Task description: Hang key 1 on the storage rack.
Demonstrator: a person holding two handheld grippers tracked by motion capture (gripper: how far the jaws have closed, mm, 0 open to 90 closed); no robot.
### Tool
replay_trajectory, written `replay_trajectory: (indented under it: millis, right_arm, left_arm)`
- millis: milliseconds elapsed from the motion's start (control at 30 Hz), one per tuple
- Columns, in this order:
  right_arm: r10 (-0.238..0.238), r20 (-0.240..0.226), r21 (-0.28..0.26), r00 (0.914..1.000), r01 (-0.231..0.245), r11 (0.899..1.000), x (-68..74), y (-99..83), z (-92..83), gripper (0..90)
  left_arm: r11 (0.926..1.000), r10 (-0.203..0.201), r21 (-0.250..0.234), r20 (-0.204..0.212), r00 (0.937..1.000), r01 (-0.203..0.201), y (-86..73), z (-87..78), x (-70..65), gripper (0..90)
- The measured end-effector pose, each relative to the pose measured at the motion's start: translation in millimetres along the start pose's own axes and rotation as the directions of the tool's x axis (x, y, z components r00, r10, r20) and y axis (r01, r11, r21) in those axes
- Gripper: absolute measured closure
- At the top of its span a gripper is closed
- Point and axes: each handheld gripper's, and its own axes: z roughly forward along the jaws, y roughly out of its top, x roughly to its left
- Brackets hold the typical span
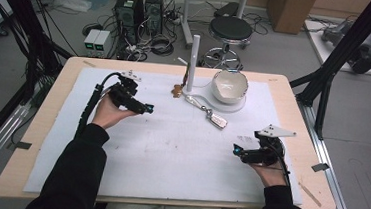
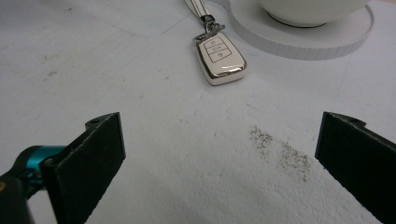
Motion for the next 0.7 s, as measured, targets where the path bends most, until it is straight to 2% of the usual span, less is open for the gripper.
replay_trajectory:
  millis: [167,333,700]
  right_arm:
    - [0.001,-0.004,-0.007,1.0,-0.001,1.0,0.3,0.0,-0.6,0.6]
    - [0.008,-0.001,-0.004,1.0,-0.008,1.0,-0.1,0.0,-0.7,0.7]
    - [0.01,-0.004,-0.004,0.9999,-0.01,1.0,-0.3,-0.9,-0.3,0.7]
  left_arm:
    - [0.9998,0.009,-0.018,-0.02,0.9998,-0.009,-13.6,-11.9,-5.7,1.7]
    - [0.9997,0.023,-0.01,-0.022,0.9995,-0.023,-24.7,-21.8,-11.0,1.7]
    - [0.9998,-0.019,0.001,-0.046,0.9988,0.019,-58.9,-39.1,-7.4,1.7]
